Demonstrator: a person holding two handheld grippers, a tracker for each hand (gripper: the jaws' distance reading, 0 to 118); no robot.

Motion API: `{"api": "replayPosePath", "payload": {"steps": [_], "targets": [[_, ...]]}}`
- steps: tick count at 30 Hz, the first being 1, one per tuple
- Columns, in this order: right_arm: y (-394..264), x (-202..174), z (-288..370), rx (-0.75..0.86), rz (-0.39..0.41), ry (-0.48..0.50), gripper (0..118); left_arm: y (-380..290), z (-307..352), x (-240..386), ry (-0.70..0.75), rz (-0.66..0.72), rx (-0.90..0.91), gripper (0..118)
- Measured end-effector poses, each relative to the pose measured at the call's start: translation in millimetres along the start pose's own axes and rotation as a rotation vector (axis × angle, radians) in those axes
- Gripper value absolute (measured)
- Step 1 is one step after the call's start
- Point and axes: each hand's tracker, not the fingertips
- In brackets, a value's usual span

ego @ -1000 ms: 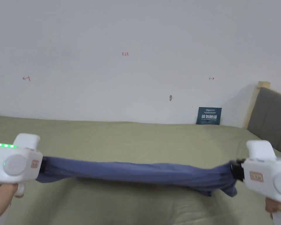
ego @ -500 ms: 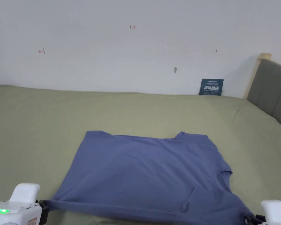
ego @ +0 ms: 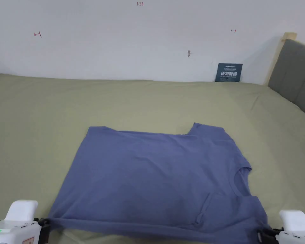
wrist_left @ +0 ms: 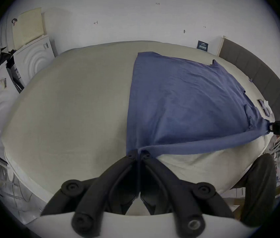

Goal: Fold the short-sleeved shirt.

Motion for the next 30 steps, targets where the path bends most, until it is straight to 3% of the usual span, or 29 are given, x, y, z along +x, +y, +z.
{"api": "replayPosePath", "payload": {"steps": [1,2,3,4,5,10,12,13,15,16,21,27,28,29,30], "targets": [[0.2,0.1,-1.2,-0.005,-0.022,-0.008,64,1.1,1.4,-1.4,-0.001,0.012,-0.010,13],[-0.1,-0.7,1.1,0.016,-0.031,-0.031,70,1.8,2.4,-3.7,-0.008,0.036,-0.024,45],[0.6,0.5,3.6,0.027,-0.062,-0.015,70,1.7,3.1,-5.4,-0.023,0.055,-0.026,86],[2.6,1.0,7.2,0.030,-0.096,-0.004,70,1.1,8.7,-6.5,-0.043,0.078,0.000,112],[4.3,0.9,10.7,0.038,-0.112,0.004,70,2.5,15.0,-8.8,-0.033,0.081,0.030,113],[12.6,-0.2,36.3,0.137,-0.151,0.003,69,11.3,41.0,-7.2,0.007,0.093,0.102,112],[10.6,-1.8,47.1,0.205,-0.171,0.023,67,13.7,52.0,-6.4,0.009,0.108,0.125,104],[9.4,-4.8,52.1,0.202,-0.154,0.016,60,14.4,59.4,-4.9,0.009,0.110,0.151,77],[8.6,-11.5,62.8,0.248,-0.095,-0.006,1,14.4,63.3,-2.9,0.012,0.097,0.157,0],[6.5,-15.0,65.0,0.259,-0.060,-0.093,1,12.3,62.6,-3.3,0.033,0.095,0.168,0],[3.7,-16.6,58.6,0.201,-0.038,-0.049,1,3.7,38.5,-18.1,-0.002,0.061,0.062,0],[-4.5,-12.7,48.4,0.134,-0.096,-0.012,1,-7.6,21.3,-23.6,-0.036,0.080,-0.037,0],[-5.2,-13.5,46.6,0.126,-0.093,-0.013,1,-8.9,18.6,-23.7,-0.046,0.079,-0.047,6],[-5.8,-14.0,45.0,0.118,-0.091,-0.015,1,-9.7,19.6,-21.7,-0.047,0.079,-0.046,31],[-6.3,-12.6,45.9,0.114,-0.088,-0.018,1,-9.4,19.8,-20.4,-0.047,0.082,-0.044,31]]}}
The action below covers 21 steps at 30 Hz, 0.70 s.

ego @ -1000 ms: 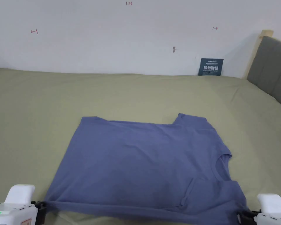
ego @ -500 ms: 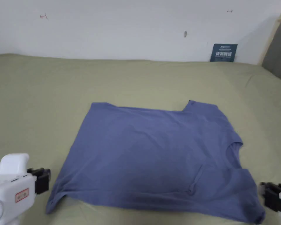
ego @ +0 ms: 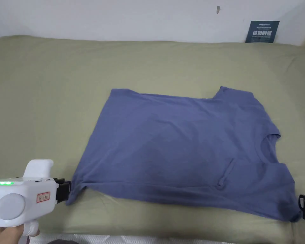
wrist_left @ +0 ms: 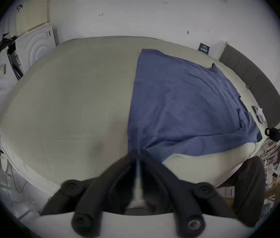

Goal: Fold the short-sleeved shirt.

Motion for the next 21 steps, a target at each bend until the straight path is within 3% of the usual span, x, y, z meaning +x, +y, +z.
{"api": "replayPosePath", "payload": {"steps": [1,2,3,4,9,10,11,12,13,15,16,17,18,21], "targets": [[-0.2,0.2,-0.3,-0.006,0.000,0.001,1,0.8,-2.0,0.6,-0.015,0.005,-0.015,43],[0.0,-0.2,-0.9,-0.013,0.000,0.005,1,1.5,-7.0,1.2,-0.043,-0.002,-0.046,78],[-0.1,-1.0,-1.2,-0.013,0.000,0.005,1,2.1,-10.2,2.5,-0.046,-0.012,-0.052,99],[-1.0,3.5,-3.2,-0.015,-0.002,0.007,1,2.8,-13.8,4.3,-0.047,-0.028,-0.054,104],[-1.9,5.3,-7.1,-0.032,-0.006,0.025,1,9.3,-39.4,15.8,0.049,-0.113,-0.153,103],[-2.3,4.8,-8.0,-0.036,-0.004,0.025,1,10.4,-43.9,17.5,0.067,-0.127,-0.181,95],[-2.4,4.6,-8.8,-0.043,-0.002,0.026,1,12.0,-44.3,19.5,0.076,-0.136,-0.181,73],[-3.5,7.5,-10.6,-0.049,0.000,0.031,1,12.4,-43.4,20.0,0.068,-0.127,-0.169,39],[-4.4,10.2,-12.0,-0.053,0.002,0.032,1,12.9,-42.1,19.3,0.053,-0.110,-0.165,17],[-4.2,12.5,-12.5,-0.070,0.004,0.047,4,15.0,-38.7,19.1,0.043,-0.092,-0.156,9],[-5.8,14.9,-14.2,-0.084,0.001,0.069,26,14.9,-38.3,19.2,0.036,-0.092,-0.152,9],[-6.1,15.0,-14.6,-0.085,0.008,0.064,59,14.5,-38.4,19.5,0.038,-0.091,-0.152,9],[-5.7,14.2,-16.4,-0.098,0.021,0.099,80,14.1,-38.4,19.8,0.038,-0.090,-0.153,9],[-6.2,12.0,-31.1,-0.161,0.038,0.142,81,12.5,-34.9,23.3,0.042,-0.089,-0.155,9]]}}
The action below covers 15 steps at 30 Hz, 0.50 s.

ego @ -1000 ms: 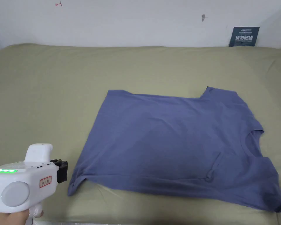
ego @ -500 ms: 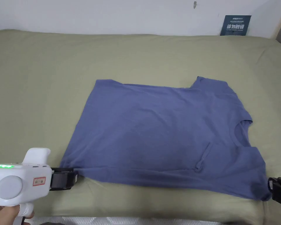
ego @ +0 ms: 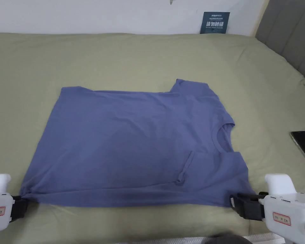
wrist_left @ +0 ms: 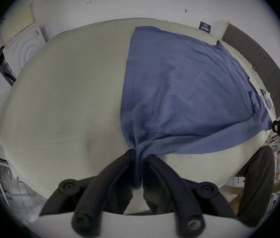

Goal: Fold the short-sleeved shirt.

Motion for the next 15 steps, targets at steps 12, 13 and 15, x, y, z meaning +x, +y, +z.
{"api": "replayPosePath", "payload": {"steps": [12,13,15], "targets": [[4.1,10.7,-2.8,0.021,0.014,-0.044,9,6.6,4.5,-6.0,-0.002,0.017,0.010,9],[9.0,8.6,1.5,0.038,0.022,-0.045,9,8.5,7.6,-7.0,-0.004,0.017,0.016,9],[19.3,7.2,7.4,0.061,0.036,-0.045,9,15.4,12.3,-7.8,-0.007,0.013,0.028,9]]}}
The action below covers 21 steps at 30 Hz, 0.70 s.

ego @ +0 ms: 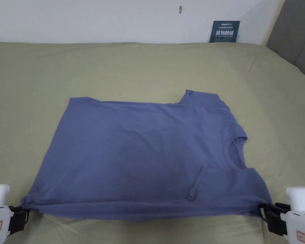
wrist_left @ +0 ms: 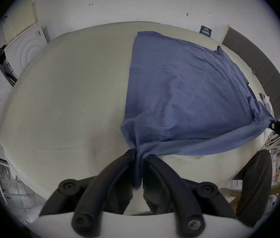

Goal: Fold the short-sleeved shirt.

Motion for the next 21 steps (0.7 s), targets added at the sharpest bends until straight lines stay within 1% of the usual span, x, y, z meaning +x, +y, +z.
{"api": "replayPosePath", "payload": {"steps": [4,10,16,21], "targets": [[38.9,-0.9,2.1,0.052,0.021,0.000,9,30.4,9.7,0.1,-0.020,-0.002,0.045,9],[106.4,3.3,-22.5,0.063,0.044,-0.021,9,103.7,3.9,-0.3,-0.064,0.001,0.077,9],[160.8,14.3,-73.5,0.028,0.047,-0.052,9,177.9,-43.0,3.7,-0.077,-0.013,0.052,9],[182.4,26.2,-116.7,-0.040,0.026,-0.072,9,216.0,-87.5,8.6,-0.064,-0.025,0.025,9]]}}
